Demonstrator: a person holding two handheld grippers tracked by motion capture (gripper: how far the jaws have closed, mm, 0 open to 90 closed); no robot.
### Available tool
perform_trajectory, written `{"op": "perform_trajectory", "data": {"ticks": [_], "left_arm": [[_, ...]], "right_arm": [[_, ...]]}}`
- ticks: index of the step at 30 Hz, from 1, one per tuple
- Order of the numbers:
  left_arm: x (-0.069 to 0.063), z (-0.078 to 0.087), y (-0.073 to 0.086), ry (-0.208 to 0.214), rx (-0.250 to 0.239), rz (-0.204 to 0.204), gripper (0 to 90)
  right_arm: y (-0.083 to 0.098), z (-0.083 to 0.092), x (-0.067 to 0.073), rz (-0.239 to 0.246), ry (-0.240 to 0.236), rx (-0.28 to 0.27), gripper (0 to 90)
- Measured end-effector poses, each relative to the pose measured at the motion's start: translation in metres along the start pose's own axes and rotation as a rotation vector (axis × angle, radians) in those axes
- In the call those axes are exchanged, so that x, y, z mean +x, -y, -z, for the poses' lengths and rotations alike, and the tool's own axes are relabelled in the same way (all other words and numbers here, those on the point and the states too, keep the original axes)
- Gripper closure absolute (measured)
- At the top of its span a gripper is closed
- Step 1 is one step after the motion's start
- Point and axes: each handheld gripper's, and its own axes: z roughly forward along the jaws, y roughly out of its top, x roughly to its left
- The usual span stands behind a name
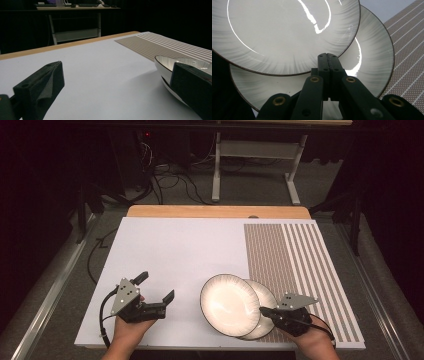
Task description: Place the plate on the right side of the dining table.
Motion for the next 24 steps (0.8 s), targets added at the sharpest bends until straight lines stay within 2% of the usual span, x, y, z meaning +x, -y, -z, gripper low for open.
{"op": "perform_trajectory", "data": {"ticks": [6,9,10,11,12,13,14,15,16,20,21,22,24], "left_arm": [[-0.011,-0.003,-0.004,0.04,0.015,-0.001,0.3],[-0.022,-0.009,-0.007,0.091,0.045,0.034,0.3],[-0.022,-0.009,-0.007,0.091,0.045,0.034,0.3],[-0.03,-0.016,-0.008,0.134,0.089,0.056,0.3],[-0.03,-0.016,-0.008,0.134,0.089,0.056,0.3],[-0.038,-0.023,-0.009,0.17,0.133,0.074,0.4],[-0.042,-0.027,-0.01,0.19,0.154,0.082,0.8],[-0.042,-0.027,-0.01,0.19,0.154,0.082,0.7],[-0.05,-0.034,-0.008,0.228,0.198,0.104,0.8],[-0.06,-0.049,-0.003,0.296,0.303,0.153,0.8],[-0.06,-0.049,-0.003,0.296,0.303,0.153,0.8],[-0.065,-0.055,0.001,0.318,0.354,0.169,0.8],[-0.069,-0.06,0.004,0.344,0.392,0.195,2.1]], "right_arm": [[-0.001,-0.001,0.0,0.01,-0.002,-0.002,90.0],[-0.001,-0.001,0.0,0.005,-0.001,-0.003,90.0],[-0.001,-0.001,0.0,0.004,-0.002,0.0,90.0],[-0.001,-0.001,0.0,0.005,0.0,-0.001,90.0],[-0.001,-0.001,0.0,0.005,0.0,-0.001,90.0],[-0.001,-0.001,0.001,0.016,0.002,0.004,90.0],[-0.001,-0.001,0.001,0.016,0.003,0.005,90.0],[-0.001,-0.001,0.001,0.016,0.002,0.001,90.0],[-0.001,-0.001,0.001,0.016,0.001,0.001,90.0],[-0.001,-0.001,0.001,0.016,0.001,0.0,90.0],[-0.001,-0.001,0.001,0.018,0.0,0.0,90.0],[-0.001,-0.001,0.001,0.022,-0.001,-0.001,90.0],[-0.002,-0.002,0.002,0.02,-0.002,0.003,90.0]]}}
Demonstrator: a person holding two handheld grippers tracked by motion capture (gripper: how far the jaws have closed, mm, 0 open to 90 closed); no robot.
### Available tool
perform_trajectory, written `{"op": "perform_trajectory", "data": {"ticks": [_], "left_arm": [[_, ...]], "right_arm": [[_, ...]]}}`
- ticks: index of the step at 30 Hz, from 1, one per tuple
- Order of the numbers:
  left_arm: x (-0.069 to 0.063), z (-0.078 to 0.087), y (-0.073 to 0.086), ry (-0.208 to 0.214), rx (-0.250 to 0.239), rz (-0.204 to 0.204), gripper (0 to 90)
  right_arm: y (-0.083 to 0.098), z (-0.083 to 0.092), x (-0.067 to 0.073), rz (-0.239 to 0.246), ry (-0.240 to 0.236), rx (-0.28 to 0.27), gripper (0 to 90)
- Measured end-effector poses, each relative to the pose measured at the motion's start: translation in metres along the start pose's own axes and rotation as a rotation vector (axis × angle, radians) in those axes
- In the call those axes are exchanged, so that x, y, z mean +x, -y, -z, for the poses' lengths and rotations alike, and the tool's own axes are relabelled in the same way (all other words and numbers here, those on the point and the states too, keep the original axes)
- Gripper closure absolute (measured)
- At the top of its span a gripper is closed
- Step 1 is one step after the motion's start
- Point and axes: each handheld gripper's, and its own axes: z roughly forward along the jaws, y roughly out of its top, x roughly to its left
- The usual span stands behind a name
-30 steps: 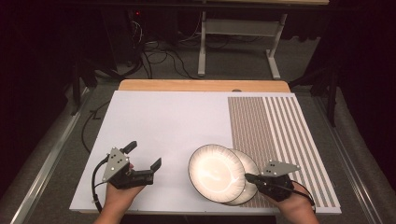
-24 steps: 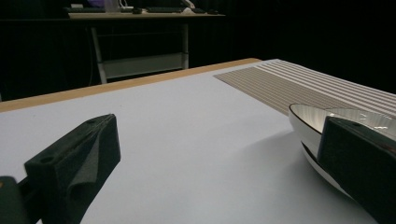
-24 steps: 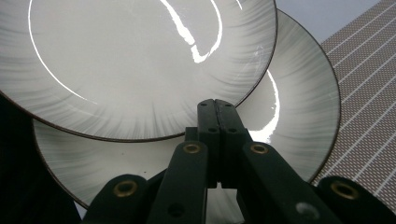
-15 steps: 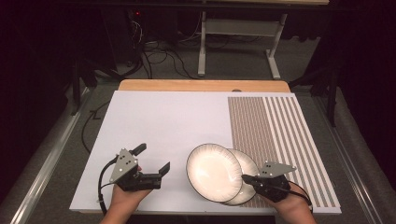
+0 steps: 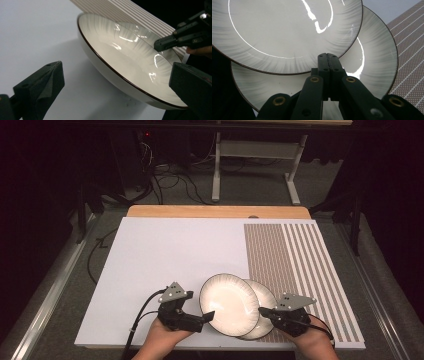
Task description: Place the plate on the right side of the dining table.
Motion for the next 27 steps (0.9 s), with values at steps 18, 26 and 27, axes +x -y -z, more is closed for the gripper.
{"op": "perform_trajectory", "data": {"ticks": [18,26,27], "left_arm": [[-0.002,-0.019,0.0,0.073,0.107,0.175,37.1],[0.003,-0.019,-0.001,0.074,0.109,0.258,46.2],[0.004,-0.018,-0.001,0.077,0.105,0.268,46.9]], "right_arm": [[-0.003,-0.004,0.004,0.016,-0.002,-0.001,90.0],[-0.003,-0.004,0.004,0.013,0.005,0.004,90.0],[-0.003,-0.004,0.004,0.021,0.007,0.006,90.0]]}}
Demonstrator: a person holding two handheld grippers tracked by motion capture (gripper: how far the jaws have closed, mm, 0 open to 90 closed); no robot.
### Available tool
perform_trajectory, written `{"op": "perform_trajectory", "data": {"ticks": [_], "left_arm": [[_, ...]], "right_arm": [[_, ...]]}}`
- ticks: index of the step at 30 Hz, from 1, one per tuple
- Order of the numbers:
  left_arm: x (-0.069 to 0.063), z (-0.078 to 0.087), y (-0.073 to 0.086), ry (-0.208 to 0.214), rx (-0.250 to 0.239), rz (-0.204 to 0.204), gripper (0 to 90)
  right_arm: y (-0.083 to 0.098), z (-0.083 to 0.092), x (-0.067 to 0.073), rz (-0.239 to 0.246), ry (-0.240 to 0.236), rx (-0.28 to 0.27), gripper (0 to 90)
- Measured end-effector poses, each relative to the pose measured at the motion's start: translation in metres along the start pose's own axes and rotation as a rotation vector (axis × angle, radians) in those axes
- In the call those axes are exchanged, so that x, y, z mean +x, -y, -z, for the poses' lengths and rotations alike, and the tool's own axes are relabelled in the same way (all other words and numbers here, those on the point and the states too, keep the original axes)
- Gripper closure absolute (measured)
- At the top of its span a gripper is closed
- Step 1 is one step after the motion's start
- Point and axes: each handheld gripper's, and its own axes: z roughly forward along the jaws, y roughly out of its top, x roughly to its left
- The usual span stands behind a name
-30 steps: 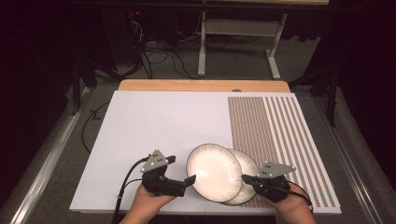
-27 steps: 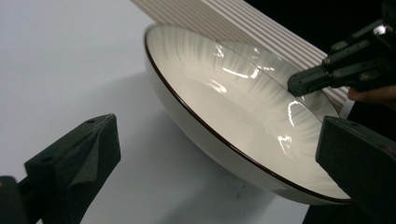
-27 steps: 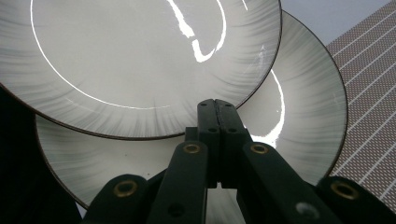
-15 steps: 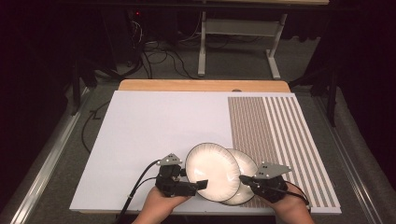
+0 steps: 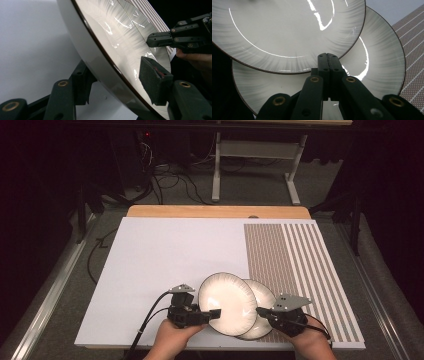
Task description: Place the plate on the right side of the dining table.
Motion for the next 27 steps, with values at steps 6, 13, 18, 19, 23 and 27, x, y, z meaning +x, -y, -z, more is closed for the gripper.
{"op": "perform_trajectory", "data": {"ticks": [6,13,18,19,23,27], "left_arm": [[-0.001,0.001,0.0,-0.011,-0.015,0.009,52.2],[0.002,0.003,0.003,-0.019,-0.045,0.025,61.6],[0.005,0.003,0.005,0.009,-0.063,0.049,63.8],[0.006,0.003,0.005,0.016,-0.071,0.061,64.3],[0.006,0.007,0.005,0.028,-0.101,0.065,67.2],[0.006,0.011,0.005,0.032,-0.136,0.062,70.2]], "right_arm": [[0.0,0.002,0.0,0.003,0.008,-0.006,90.0],[0.001,0.009,-0.003,-0.017,0.027,-0.042,90.0],[0.0,0.012,-0.003,-0.017,0.027,-0.076,89.9],[-0.001,0.014,-0.004,-0.024,0.026,-0.088,88.1],[-0.001,0.019,-0.007,-0.05,0.041,-0.121,85.0],[0.0,0.025,-0.013,-0.079,0.068,-0.155,80.0]]}}
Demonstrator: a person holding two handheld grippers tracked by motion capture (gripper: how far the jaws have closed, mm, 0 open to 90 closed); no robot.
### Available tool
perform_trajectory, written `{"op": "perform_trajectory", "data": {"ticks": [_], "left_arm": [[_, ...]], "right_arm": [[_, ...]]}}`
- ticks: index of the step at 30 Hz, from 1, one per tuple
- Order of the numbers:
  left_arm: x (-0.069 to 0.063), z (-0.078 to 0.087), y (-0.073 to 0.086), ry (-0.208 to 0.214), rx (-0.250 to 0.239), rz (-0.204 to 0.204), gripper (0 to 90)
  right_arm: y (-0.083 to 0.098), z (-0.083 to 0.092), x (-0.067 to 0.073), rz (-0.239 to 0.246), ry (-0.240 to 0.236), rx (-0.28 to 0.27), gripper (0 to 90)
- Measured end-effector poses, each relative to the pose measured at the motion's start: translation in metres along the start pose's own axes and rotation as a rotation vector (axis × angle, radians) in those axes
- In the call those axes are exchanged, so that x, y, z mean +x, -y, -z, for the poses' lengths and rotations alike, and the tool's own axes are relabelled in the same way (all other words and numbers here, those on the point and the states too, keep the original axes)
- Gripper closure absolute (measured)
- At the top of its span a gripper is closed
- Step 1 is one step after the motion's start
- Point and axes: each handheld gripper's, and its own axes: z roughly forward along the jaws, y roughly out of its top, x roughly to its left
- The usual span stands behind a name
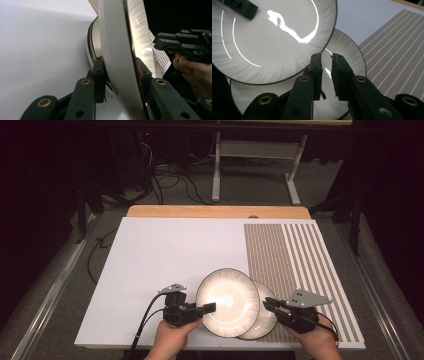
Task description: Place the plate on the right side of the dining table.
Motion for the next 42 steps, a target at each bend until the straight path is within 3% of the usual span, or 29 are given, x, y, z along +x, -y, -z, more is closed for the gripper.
{"op": "perform_trajectory", "data": {"ticks": [6,11,13,16,20,23,24,26,27,30,31,32,33,34,42], "left_arm": [[0.0,0.005,-0.002,0.012,-0.043,-0.007,72.9],[0.001,0.012,-0.004,0.019,-0.089,-0.023,75.6],[0.001,0.014,-0.005,0.021,-0.105,-0.041,75.8],[0.002,0.017,-0.007,0.01,-0.128,-0.071,76.2],[0.004,0.023,-0.01,-0.008,-0.16,-0.115,76.4],[0.004,0.027,-0.013,-0.028,-0.186,-0.166,76.4],[0.004,0.027,-0.013,-0.028,-0.186,-0.166,76.4],[0.003,0.031,-0.014,-0.054,-0.216,-0.228,76.5],[0.003,0.031,-0.014,-0.054,-0.216,-0.228,76.4],[0.002,0.035,-0.015,-0.085,-0.25,-0.307,76.4],[0.002,0.035,-0.015,-0.085,-0.25,-0.307,76.3],[0.001,0.038,-0.015,-0.1,-0.266,-0.363,76.3],[0.001,0.038,-0.015,-0.1,-0.266,-0.363,76.2],[-0.001,0.04,-0.015,-0.112,-0.281,-0.424,76.2],[-0.008,0.042,-0.015,-0.143,-0.269,-0.512,75.6]], "right_arm": [[0.0,0.006,-0.006,-0.031,0.036,-0.023,71.1],[0.002,0.012,-0.014,-0.059,0.089,-0.059,56.5],[0.002,0.013,-0.015,-0.063,0.102,-0.066,53.7],[0.004,0.018,-0.02,-0.078,0.152,-0.096,41.1],[0.005,0.023,-0.027,-0.102,0.194,-0.128,31.2],[0.006,0.027,-0.03,-0.119,0.212,-0.146,24.8],[0.006,0.027,-0.03,-0.119,0.212,-0.146,24.8],[0.007,0.031,-0.034,-0.128,0.227,-0.16,18.4],[0.007,0.031,-0.034,-0.128,0.227,-0.16,18.4],[0.008,0.034,-0.037,-0.139,0.23,-0.171,12.8],[0.008,0.034,-0.037,-0.139,0.23,-0.171,12.8],[0.008,0.034,-0.037,-0.139,0.226,-0.173,8.2],[0.008,0.034,-0.037,-0.139,0.226,-0.173,8.2],[0.007,0.033,-0.036,-0.138,0.221,-0.174,1.6],[0.007,0.028,-0.033,-0.129,0.218,-0.163,0.4]]}}
